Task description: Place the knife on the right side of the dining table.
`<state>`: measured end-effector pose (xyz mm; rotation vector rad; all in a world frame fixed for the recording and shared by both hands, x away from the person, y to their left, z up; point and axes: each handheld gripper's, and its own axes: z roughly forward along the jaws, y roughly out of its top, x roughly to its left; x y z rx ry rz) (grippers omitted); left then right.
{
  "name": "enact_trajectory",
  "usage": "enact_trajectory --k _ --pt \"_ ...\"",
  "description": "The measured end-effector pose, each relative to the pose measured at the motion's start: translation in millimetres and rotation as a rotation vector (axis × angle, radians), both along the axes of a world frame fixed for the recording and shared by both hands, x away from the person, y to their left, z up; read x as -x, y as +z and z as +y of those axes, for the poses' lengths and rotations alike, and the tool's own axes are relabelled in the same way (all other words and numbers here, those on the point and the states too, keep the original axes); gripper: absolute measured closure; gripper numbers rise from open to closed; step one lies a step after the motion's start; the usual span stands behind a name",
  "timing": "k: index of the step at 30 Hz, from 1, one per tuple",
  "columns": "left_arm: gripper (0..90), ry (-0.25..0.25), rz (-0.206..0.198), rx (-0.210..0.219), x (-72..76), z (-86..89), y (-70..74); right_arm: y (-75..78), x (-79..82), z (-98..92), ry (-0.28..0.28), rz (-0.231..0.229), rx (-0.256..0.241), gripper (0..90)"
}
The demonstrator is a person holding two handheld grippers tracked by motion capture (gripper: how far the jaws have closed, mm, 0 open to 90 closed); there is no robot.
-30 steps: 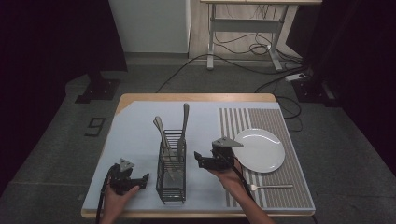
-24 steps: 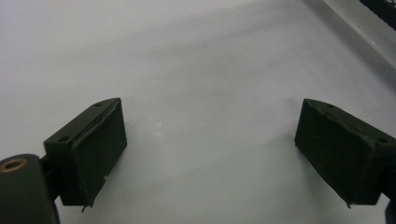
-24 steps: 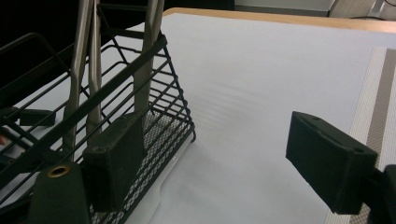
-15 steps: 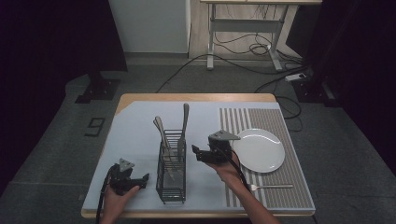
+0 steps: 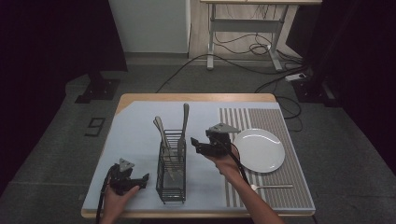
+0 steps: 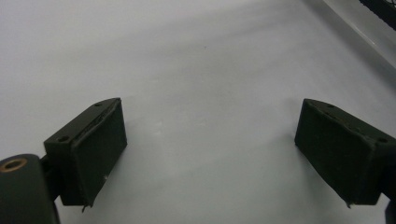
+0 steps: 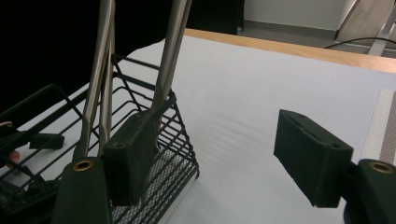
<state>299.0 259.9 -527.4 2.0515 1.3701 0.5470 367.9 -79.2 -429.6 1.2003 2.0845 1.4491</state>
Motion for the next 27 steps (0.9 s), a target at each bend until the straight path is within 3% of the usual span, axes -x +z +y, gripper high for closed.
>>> enact_trajectory --k 27 --pt "8.5 0.000 0.000 0.000 -0.1 0.1 0.0 10.0 -24.6 12.7 0.004 0.005 -0.010 32.8"
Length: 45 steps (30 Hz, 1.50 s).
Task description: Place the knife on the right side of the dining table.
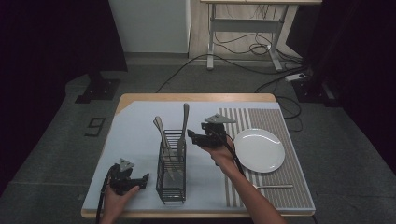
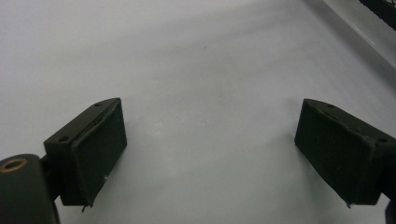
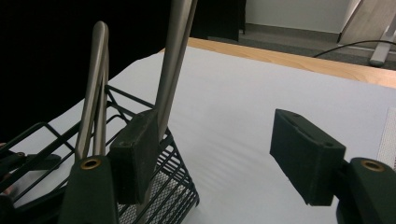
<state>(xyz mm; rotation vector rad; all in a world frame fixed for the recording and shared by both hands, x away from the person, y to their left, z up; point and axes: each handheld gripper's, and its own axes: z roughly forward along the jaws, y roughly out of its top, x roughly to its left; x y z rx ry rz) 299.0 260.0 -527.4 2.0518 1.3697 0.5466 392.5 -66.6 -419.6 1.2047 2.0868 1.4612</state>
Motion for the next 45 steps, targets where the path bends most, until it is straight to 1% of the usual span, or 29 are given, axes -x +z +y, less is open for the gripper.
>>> enact_trajectory --k 6,8,10,16,20,22,23,26,27,29,30,32,33,34,39,40,42,43,44,45 --pt "8.5 0.000 0.000 0.000 0.0 0.0 0.0 0.2 -4.5 4.4 0.006 -0.002 -0.007 33.7" --pt "8.5 0.000 0.000 0.001 -0.1 0.0 0.0 0.2 -6.7 7.4 0.016 -0.002 -0.015 34.2" --pt "8.5 0.001 -0.001 0.001 0.0 0.0 -0.1 0.0 -8.4 10.9 0.025 -0.003 -0.006 34.3" --pt "8.5 0.001 -0.001 0.001 -0.1 0.0 -0.1 0.1 -14.5 18.2 0.034 -0.005 -0.011 36.4" --pt "8.5 0.001 -0.001 0.002 -0.1 0.0 -0.1 3.7 -19.7 24.8 0.055 -0.024 -0.016 43.9" --pt "8.5 0.001 -0.001 0.001 0.0 0.0 -0.1 4.7 -20.9 25.5 0.062 -0.027 -0.017 45.6" --pt "8.5 0.001 -0.001 0.001 -0.1 0.0 -0.1 6.3 -24.0 27.2 0.073 -0.024 -0.026 49.7" --pt "8.5 0.000 -0.001 0.001 -0.1 0.0 -0.1 7.8 -26.4 28.4 0.090 -0.026 -0.032 54.5" --pt "8.5 0.001 -0.001 0.001 -0.1 0.0 -0.1 7.8 -26.4 28.4 0.090 -0.026 -0.032 54.5" --pt "8.5 0.000 -0.001 0.002 -0.1 0.0 -0.2 8.5 -28.3 29.5 0.102 -0.031 -0.031 60.2" --pt "8.5 0.000 -0.002 0.000 -0.1 0.0 -0.1 9.3 -29.5 30.1 0.110 -0.031 -0.037 65.2" --pt "8.5 0.000 -0.002 0.001 -0.1 -0.1 -0.2 9.5 -30.4 29.6 0.119 -0.028 -0.046 69.3" --pt "8.5 0.000 -0.002 0.001 -0.1 -0.1 -0.2 9.5 -30.4 29.6 0.119 -0.028 -0.046 69.3" --pt "8.5 0.000 -0.001 0.002 -0.1 0.0 -0.2 9.9 -30.9 28.4 0.141 -0.014 -0.062 74.1" --pt "8.5 0.000 -0.001 0.001 -0.1 0.0 -0.2 11.2 -28.9 26.7 0.143 -0.017 -0.066 76.9" --pt "8.5 0.000 -0.001 0.002 -0.1 0.0 -0.2 11.7 -28.2 24.9 0.143 -0.001 -0.099 78.8" --pt "8.5 0.001 -0.001 0.001 -0.1 0.0 -0.1 13.4 -27.2 23.0 0.149 0.016 -0.138 80.9" --pt "8.5 0.000 -0.001 0.002 -0.1 0.0 -0.2 14.9 -25.8 22.7 0.156 0.013 -0.147 81.4" --pt "8.5 0.001 -0.001 0.002 -0.1 0.0 -0.1 16.5 -24.0 22.8 0.158 0.003 -0.148 82.0" --pt "8.5 0.001 -0.001 0.002 -0.1 0.0 -0.1 16.5 -24.0 22.8 0.158 0.003 -0.148 82.0"
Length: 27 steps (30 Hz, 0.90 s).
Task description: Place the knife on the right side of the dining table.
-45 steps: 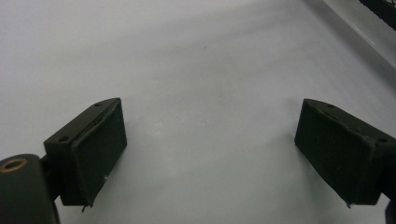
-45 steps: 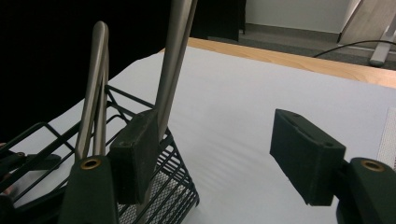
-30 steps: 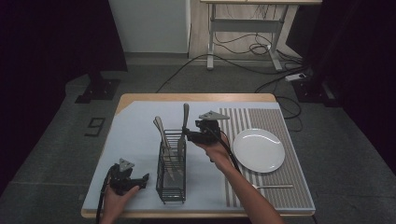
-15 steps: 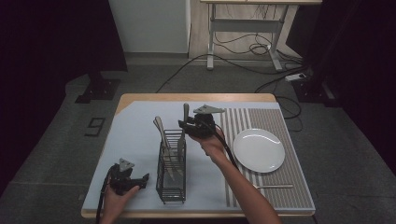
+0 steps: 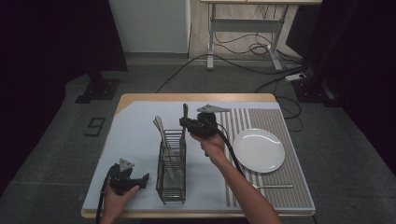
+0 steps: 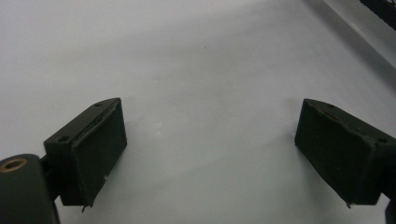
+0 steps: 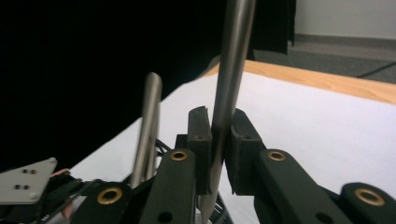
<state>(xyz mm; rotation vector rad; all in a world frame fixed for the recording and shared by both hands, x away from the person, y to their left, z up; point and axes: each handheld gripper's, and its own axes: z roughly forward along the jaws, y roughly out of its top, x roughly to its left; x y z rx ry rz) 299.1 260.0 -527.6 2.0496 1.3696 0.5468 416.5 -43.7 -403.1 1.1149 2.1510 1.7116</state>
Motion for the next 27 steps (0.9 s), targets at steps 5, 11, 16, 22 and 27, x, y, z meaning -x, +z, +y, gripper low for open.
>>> enact_trajectory --k 5,11,16,22,27 --pt "8.5 0.000 0.001 -0.001 0.1 0.0 0.1 7.4 7.2 -4.6 0.000 -0.040 0.002 82.7" --pt "8.5 0.001 0.000 0.000 0.0 0.0 0.1 11.1 11.3 -12.3 0.006 -0.041 -0.015 82.7" --pt "8.5 0.001 -0.001 0.000 0.1 -0.1 0.0 14.8 18.2 -23.2 0.020 -0.057 -0.045 82.9" --pt "8.5 0.000 -0.001 -0.001 0.1 -0.1 0.0 22.7 22.5 -37.7 0.008 -0.076 -0.115 83.1" --pt "8.5 0.000 -0.001 -0.001 0.1 -0.1 -0.1 40.4 29.3 -54.0 -0.024 -0.121 -0.171 83.2"
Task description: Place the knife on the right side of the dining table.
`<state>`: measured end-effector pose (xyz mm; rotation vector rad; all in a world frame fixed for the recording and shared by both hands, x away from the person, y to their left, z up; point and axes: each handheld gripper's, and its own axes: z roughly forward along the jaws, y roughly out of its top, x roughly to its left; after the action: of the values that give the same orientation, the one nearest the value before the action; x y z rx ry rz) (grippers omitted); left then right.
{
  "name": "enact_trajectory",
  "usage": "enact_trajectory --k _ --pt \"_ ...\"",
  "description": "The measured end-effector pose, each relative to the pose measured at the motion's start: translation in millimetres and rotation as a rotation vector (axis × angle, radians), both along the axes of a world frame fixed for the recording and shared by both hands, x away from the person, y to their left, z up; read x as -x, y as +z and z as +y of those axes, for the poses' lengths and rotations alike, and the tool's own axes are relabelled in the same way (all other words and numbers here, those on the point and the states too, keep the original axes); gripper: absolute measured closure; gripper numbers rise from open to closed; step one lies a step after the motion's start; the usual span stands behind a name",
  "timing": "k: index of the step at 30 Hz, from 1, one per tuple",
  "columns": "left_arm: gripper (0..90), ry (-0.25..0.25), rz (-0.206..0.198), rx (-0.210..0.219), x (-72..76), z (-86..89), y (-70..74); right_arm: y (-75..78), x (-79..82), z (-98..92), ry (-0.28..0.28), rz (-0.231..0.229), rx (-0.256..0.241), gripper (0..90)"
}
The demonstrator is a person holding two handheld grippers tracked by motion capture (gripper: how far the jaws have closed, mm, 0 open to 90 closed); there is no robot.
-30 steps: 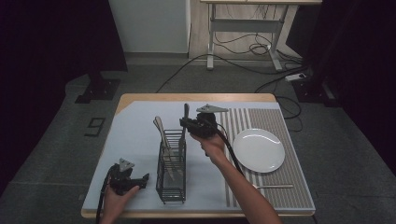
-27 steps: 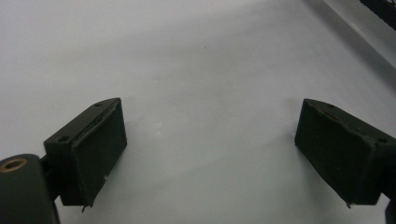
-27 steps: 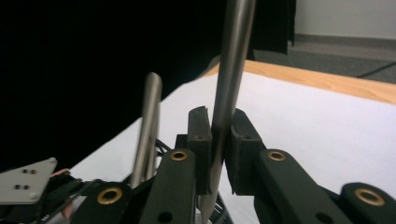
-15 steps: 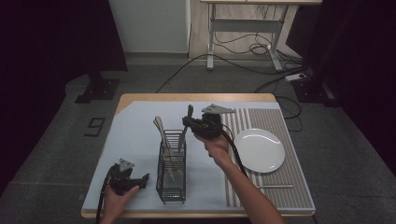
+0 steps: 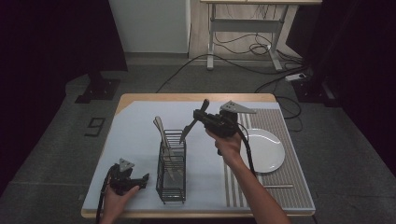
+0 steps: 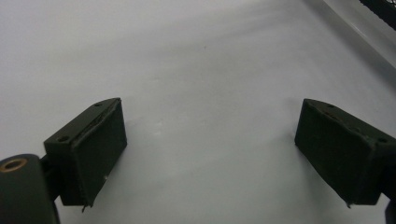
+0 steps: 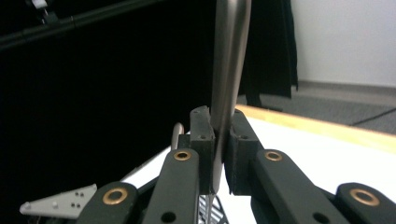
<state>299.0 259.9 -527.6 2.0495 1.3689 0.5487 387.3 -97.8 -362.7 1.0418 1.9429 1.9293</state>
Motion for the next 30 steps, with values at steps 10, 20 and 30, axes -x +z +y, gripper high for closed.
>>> enact_trajectory --k 10,20,30 --pt "8.5 0.000 0.000 0.000 0.0 0.0 0.0 20.9 8.5 -31.8 -0.055 -0.043 -0.070 83.4" --pt "8.5 0.000 0.000 0.000 0.0 0.0 0.0 -1.6 -6.5 -52.4 -0.122 0.016 -0.043 83.4" --pt "8.5 0.000 0.001 0.001 -0.1 0.1 0.0 -26.3 -21.4 -60.0 -0.168 0.061 0.006 83.4"
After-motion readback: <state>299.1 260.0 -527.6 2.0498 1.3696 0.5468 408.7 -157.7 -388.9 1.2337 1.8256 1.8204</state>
